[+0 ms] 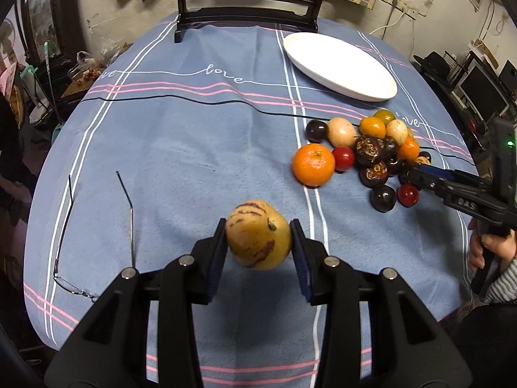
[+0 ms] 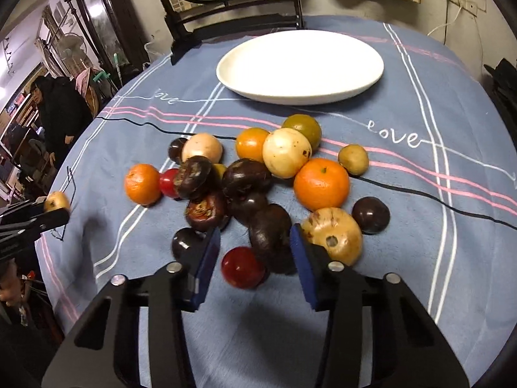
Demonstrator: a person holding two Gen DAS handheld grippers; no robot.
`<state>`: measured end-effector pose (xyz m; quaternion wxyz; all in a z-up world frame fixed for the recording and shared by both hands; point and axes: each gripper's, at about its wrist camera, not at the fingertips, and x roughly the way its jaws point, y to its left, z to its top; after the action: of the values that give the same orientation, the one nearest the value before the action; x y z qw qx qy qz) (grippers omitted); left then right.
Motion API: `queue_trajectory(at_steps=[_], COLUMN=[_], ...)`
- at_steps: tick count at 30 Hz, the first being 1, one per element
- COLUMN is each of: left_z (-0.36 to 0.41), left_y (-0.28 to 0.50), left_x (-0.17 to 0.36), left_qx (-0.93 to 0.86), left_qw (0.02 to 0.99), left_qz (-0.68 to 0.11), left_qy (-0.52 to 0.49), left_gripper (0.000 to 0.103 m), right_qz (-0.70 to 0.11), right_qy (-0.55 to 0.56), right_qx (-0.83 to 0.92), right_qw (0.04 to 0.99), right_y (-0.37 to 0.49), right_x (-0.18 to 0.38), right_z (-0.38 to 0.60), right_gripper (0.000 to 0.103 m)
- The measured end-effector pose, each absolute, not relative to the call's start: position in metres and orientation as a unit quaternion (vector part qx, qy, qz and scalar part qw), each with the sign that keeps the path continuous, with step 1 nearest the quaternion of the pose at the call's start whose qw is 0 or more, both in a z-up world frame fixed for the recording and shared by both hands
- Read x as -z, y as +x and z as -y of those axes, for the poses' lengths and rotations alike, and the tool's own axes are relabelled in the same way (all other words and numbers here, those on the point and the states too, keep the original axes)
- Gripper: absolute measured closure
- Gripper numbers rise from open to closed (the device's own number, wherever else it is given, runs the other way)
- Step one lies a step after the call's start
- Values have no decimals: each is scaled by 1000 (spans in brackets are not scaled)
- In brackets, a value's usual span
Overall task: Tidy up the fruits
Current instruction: 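Carry the striped fruit toward the plate while the right gripper grasps a dark plum, then release the striped fruit and the dark plum onto the white plate with both grippers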
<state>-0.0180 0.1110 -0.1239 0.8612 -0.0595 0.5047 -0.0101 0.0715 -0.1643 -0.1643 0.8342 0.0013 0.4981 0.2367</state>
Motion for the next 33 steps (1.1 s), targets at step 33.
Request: queue_trajectory(at_steps=[33], left_z=[-30], left_y=[181], left_x=[102], left_qx=[106], left_qw=[874], left_qz=[-474], left_qy=[-26], left_gripper=[64], right_qz=[-448], right_qy=[109], right_qx=[-215], right_qw=[861], right_y=[156], right_x=[102], right_z=[234], right_gripper=[79])
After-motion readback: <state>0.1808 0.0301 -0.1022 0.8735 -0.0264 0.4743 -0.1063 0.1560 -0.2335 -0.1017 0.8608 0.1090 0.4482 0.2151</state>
